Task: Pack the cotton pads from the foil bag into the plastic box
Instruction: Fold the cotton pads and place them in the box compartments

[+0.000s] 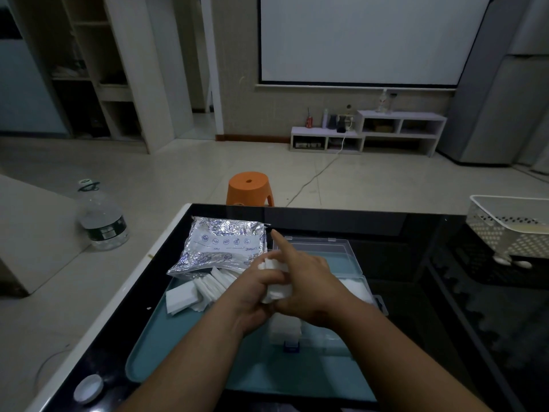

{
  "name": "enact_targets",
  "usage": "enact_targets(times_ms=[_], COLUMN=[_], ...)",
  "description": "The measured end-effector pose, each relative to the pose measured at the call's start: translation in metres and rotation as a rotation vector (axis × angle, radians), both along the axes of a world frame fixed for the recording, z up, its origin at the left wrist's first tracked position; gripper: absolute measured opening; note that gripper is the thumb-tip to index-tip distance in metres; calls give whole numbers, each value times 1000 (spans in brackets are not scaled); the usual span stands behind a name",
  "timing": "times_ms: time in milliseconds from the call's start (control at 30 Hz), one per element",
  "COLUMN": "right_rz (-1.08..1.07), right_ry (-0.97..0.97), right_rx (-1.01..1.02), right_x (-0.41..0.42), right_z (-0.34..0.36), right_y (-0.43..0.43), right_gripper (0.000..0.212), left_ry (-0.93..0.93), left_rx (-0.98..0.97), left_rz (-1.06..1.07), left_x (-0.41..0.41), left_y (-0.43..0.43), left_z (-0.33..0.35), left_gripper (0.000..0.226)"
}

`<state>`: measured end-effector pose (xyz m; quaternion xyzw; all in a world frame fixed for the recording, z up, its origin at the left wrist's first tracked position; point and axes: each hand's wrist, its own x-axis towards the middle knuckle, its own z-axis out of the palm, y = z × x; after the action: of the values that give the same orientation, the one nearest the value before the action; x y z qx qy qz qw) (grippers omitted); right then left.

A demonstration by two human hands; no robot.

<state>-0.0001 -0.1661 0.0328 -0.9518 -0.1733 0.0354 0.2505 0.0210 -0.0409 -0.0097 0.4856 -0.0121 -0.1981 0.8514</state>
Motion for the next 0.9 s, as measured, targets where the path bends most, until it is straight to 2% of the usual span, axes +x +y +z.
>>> enact_targets(times_ms=[200, 300, 400, 467, 567, 633, 800, 900], right_rz=[10, 11, -52, -144, -271, -314, -340, -349], right_ry=[2, 23, 62, 64, 117, 183, 378, 375], right_rx=[-20, -20, 122, 219, 323, 398, 594, 602], right_x=[1, -2, -4, -2, 4, 5, 0, -2], right_z=[-1, 7, 16, 14, 9, 7, 7, 6], right_y=[0, -1, -5, -8, -16, -20, -24, -29], right_gripper=[117, 114, 102, 87, 42, 23, 28, 25], left_ry=[45, 115, 203, 238, 232, 192, 73, 54], left_rx=[26, 20, -22, -2, 74, 76, 114, 136], left_rz=[76, 158, 208, 249, 340, 343, 248, 198], left_x=[1, 1, 1, 3, 6, 6, 4, 2], left_y=[0, 1, 2, 3, 3, 2, -3, -7], left_z=[3, 5, 9, 10, 11, 12, 12, 11], left_gripper=[60, 28, 24, 21, 7, 6, 25, 23])
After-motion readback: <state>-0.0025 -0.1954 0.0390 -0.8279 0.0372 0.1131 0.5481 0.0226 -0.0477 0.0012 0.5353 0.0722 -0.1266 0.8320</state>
